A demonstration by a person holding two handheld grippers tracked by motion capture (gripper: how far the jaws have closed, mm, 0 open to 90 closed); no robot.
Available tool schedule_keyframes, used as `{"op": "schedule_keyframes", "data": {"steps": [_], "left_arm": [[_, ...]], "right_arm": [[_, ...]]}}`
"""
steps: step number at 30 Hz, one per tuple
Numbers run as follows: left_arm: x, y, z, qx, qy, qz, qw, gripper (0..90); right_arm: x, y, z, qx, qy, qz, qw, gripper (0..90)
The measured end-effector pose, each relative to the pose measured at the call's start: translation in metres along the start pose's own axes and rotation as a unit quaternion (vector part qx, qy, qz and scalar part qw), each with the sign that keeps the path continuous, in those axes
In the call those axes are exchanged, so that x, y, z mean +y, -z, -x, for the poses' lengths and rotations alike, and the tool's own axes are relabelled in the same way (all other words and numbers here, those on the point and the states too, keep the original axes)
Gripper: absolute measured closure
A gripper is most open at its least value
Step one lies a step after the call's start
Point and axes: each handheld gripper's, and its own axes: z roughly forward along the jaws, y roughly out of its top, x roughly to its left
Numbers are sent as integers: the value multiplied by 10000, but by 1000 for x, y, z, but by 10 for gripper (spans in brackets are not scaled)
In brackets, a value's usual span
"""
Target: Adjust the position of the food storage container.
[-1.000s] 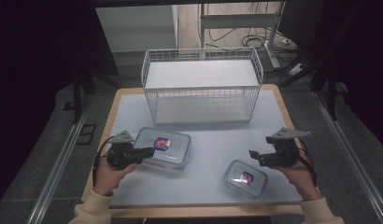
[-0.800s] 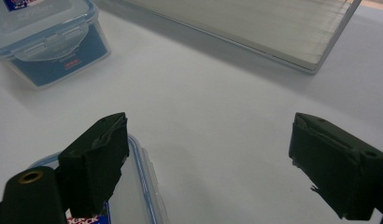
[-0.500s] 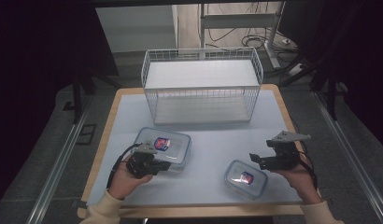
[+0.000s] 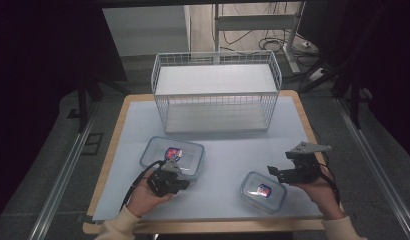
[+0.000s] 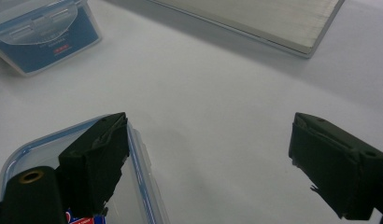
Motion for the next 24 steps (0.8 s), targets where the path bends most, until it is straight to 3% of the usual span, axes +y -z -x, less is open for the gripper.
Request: {"op": "schedule_keyframes", "data": {"steps": [9, 24], "left_arm": [[8, -11, 1, 134, 43, -100, 9999, 900], [34, -37, -8, 234, 195, 1, 9995, 900]], "right_arm": [[-1, -2, 1, -9, -7, -32, 10000, 122], [-1, -7, -2, -31, -7, -99, 9999, 126]]}}
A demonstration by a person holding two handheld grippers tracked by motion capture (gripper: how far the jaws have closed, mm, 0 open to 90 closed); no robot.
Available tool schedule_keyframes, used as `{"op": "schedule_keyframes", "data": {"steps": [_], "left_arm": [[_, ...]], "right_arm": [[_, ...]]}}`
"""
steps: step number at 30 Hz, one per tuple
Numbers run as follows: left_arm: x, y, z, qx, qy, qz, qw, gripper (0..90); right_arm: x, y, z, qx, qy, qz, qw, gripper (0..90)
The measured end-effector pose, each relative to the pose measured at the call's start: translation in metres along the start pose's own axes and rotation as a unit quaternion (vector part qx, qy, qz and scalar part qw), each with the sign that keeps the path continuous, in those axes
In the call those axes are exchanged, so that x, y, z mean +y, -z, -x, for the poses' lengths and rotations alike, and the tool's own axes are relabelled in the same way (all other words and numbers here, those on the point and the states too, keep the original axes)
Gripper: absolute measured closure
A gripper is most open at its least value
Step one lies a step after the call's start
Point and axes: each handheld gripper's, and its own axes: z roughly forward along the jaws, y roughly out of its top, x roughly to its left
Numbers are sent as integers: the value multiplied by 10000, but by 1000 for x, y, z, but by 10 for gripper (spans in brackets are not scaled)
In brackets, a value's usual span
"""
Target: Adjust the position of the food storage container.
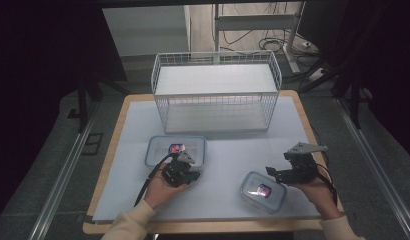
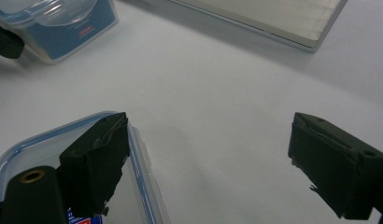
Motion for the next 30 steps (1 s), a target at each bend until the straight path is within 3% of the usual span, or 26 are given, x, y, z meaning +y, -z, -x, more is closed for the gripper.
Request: {"op": "schedule_keyframes", "data": {"steps": [6, 10, 15, 19, 25, 30], "left_arm": [[7, -10, -1, -40, 82, 4, 10000, 900], [7, -4, 3, -61, 74, 83, 9999, 900], [-1, 33, 8, -102, 60, 465, 9988, 900], [-8, 66, -4, 77, 196, 742, 9970, 900], [-22, 106, -43, 451, 757, 1123, 9898, 900], [-40, 122, -77, 868, 1239, 1246, 9806, 900]], "right_arm": [[-1, -1, -2, 33, 9, -48, 10000, 125], [-2, 0, -1, 28, 20, -54, 10000, 126], [-2, 3, 0, 4, -12, -18, 10000, 126], [-2, 5, 2, -25, -37, 0, 10000, 127], [-1, 6, 2, -29, -44, 16, 10000, 127], [-2, 5, 5, -58, -67, 4, 10000, 127]]}}
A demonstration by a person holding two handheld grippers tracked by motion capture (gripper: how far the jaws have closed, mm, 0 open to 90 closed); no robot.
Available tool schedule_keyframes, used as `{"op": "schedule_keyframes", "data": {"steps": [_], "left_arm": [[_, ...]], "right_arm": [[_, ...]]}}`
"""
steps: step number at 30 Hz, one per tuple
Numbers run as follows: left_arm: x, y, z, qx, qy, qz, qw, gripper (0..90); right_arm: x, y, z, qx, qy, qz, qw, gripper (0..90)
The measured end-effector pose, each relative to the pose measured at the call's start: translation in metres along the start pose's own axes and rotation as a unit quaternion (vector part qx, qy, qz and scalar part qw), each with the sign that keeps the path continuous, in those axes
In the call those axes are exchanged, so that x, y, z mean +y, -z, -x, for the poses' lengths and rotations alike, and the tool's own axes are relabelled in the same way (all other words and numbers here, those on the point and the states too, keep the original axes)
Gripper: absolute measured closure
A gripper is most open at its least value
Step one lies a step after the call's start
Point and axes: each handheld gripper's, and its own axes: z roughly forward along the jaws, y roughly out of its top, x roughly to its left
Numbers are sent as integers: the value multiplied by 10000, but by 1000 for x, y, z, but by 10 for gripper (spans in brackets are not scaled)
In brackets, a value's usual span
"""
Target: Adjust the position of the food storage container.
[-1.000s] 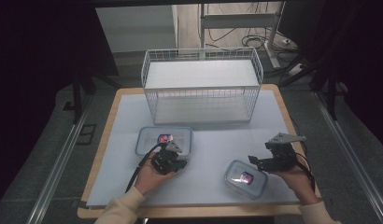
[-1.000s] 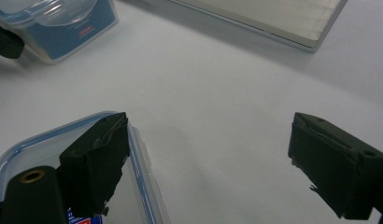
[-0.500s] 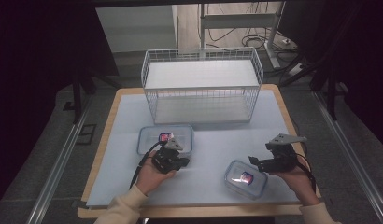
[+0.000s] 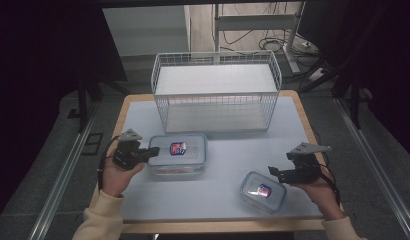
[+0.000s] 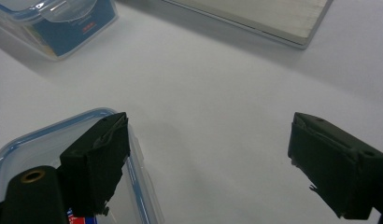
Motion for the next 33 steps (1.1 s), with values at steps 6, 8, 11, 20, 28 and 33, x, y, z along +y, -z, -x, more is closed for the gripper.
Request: {"op": "schedule_keyframes", "data": {"steps": [6, 8, 11, 20, 28, 33], "left_arm": [[-13, 4, -43, 353, 484, -68, 9982, 900], [-21, -3, -56, 392, 670, -228, 9967, 900], [-25, -13, -59, 356, 692, -393, 9962, 900], [-30, -42, -55, 329, 686, -787, 9940, 900], [-28, -50, -53, 294, 669, -813, 9940, 900], [-27, -56, -50, 257, 675, -830, 9939, 900]], "right_arm": [[1, 1, 1, -20, -23, 13, 10000, 128], [0, 0, 1, -17, -10, -6, 10000, 128], [-1, -1, 1, -19, -11, -23, 10000, 128], [-1, -1, 1, -35, 14, -21, 10000, 129], [-1, -1, 2, -56, 28, -28, 10000, 130], [-1, -1, 1, -57, 41, -40, 10000, 130]]}}
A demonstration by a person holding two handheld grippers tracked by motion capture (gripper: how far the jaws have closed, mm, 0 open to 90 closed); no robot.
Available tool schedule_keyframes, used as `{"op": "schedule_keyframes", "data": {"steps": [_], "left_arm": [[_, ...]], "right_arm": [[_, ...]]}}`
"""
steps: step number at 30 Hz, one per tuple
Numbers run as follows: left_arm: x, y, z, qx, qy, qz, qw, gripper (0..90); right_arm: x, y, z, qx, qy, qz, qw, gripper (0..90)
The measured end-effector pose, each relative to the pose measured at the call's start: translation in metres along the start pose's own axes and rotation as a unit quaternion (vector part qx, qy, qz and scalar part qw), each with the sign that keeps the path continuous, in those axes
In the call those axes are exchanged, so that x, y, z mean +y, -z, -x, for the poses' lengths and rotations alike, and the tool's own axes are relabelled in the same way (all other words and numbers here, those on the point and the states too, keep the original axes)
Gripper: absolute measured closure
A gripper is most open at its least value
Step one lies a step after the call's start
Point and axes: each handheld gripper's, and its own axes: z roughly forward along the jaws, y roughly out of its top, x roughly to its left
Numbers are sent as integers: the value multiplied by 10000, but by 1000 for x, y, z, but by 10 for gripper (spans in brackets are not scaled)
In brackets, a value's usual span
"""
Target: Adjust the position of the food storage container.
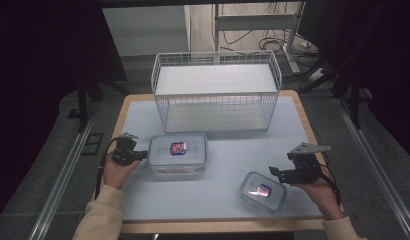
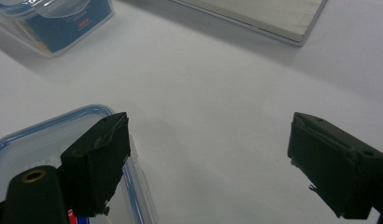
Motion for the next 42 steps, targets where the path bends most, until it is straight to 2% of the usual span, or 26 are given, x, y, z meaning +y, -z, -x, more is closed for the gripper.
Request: {"op": "schedule_keyframes", "data": {"steps": [8, 10, 14, 17, 23, 31, 34, 37, 39, 42], "left_arm": [[9, -11, 21, -192, -189, -24, 9996, 900], [14, -15, 28, -282, -191, -10, 9994, 900], [21, -28, 46, -379, -352, -150, 9985, 900], [25, -34, 58, -382, -399, -154, 9984, 900], [29, -40, 70, -424, -433, -144, 9981, 900], [29, -43, 76, -517, -460, -112, 9975, 900], [29, -44, 77, -541, -456, -83, 9975, 900], [29, -45, 74, -650, -393, -41, 9971, 900], [28, -41, 71, -728, -322, 53, 9968, 900], [27, -26, 66, -768, -339, 238, 9962, 900]], "right_arm": [[0, 0, 0, -3, -14, -15, 10000, 130], [0, 0, 0, 9, -6, -14, 10000, 130], [0, 0, -1, 18, -1, -11, 10000, 130], [0, 0, 0, 11, -8, -5, 10000, 130], [0, 0, 0, 13, 2, -8, 10000, 130], [0, -2, 0, 19, -13, -3, 10000, 130], [1, -3, -1, 68, -4, 73, 9999, 130], [4, -3, -4, 148, -20, 166, 9998, 130], [6, -3, -5, 222, -49, 224, 9995, 130], [9, -3, -6, 336, -102, 403, 9986, 125]]}}
